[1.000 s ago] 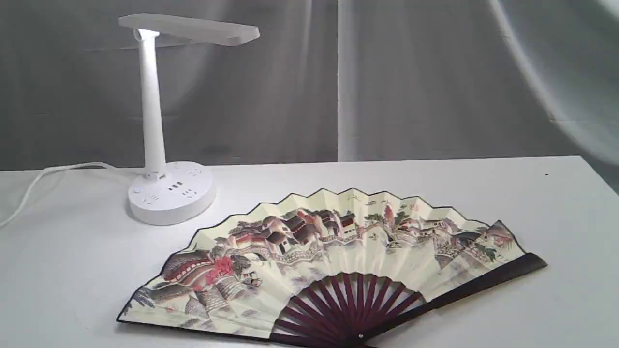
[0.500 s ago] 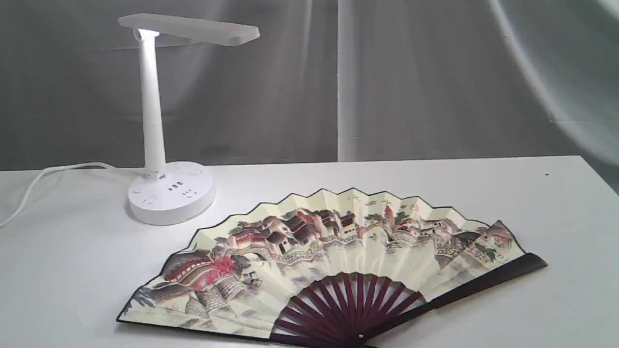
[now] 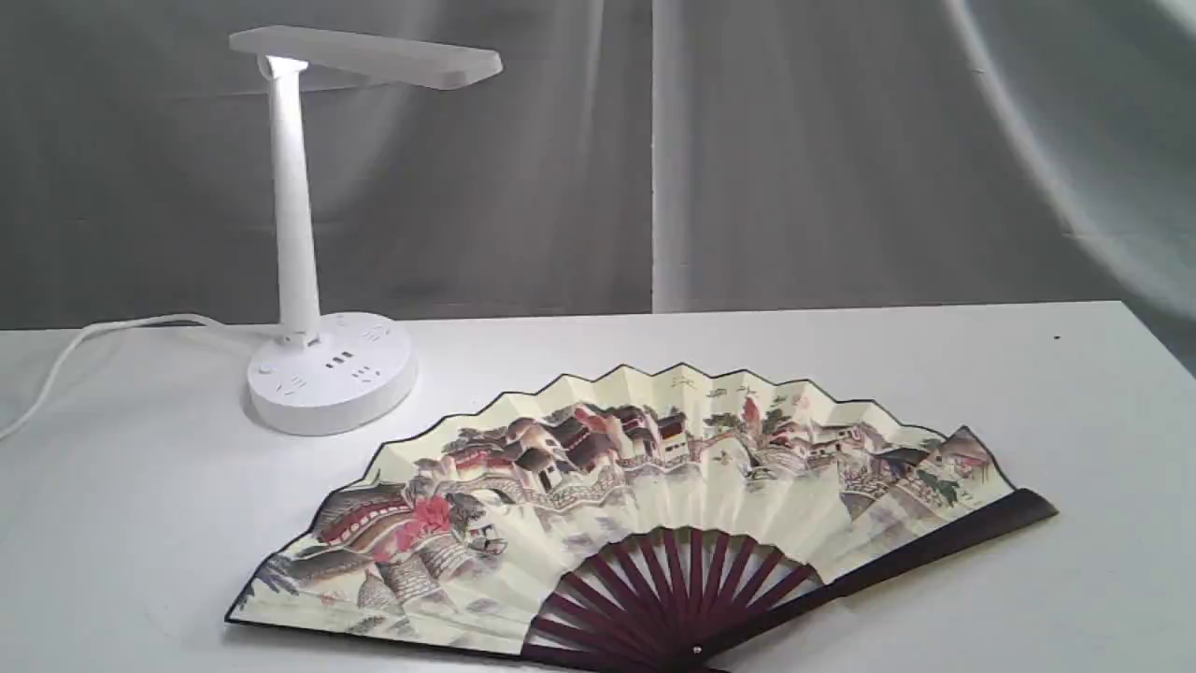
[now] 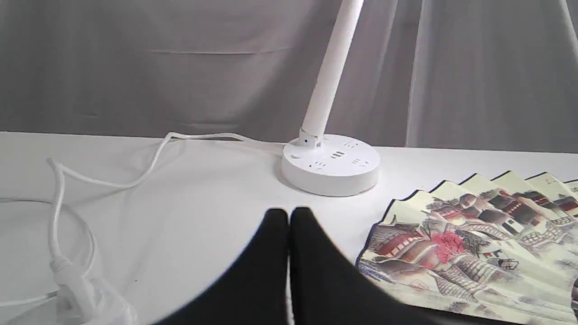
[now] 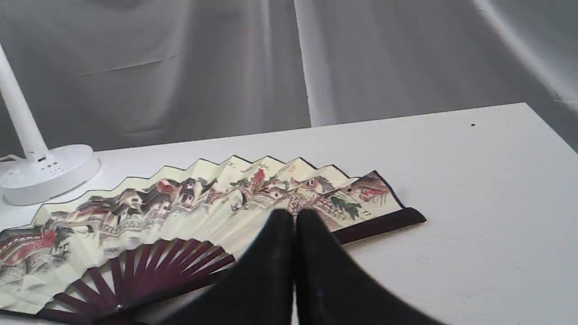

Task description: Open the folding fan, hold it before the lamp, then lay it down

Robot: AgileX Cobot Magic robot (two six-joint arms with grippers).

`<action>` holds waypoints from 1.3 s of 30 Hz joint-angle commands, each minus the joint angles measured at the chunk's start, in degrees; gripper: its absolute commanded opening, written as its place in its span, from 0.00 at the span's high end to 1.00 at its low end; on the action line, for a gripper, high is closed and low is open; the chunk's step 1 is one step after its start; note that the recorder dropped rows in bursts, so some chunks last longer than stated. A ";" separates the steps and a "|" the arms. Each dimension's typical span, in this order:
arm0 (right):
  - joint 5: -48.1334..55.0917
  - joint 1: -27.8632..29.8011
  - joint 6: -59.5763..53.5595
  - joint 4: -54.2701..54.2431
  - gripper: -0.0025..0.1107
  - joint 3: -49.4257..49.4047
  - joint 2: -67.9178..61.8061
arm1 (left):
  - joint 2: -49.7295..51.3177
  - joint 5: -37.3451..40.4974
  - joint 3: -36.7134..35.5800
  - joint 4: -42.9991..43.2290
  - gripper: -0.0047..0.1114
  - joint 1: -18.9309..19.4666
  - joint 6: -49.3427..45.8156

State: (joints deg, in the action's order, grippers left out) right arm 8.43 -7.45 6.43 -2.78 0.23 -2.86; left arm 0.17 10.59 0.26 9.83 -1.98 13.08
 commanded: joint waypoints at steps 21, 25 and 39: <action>-0.90 1.32 -0.20 0.81 0.98 -0.23 2.86 | -0.17 -0.11 -0.26 -0.07 0.96 -0.25 0.14; -0.90 3.60 -0.20 0.81 0.98 -0.23 2.86 | -0.14 -0.11 -0.26 -0.07 0.96 -0.25 0.19; -0.90 4.10 -0.20 0.59 0.98 -0.23 2.86 | -0.17 -0.11 -0.26 -0.07 0.96 -0.25 0.04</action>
State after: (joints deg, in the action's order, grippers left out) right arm 8.20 -3.72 6.43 -2.78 0.23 -0.38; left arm 0.17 10.62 0.26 9.83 -1.98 13.08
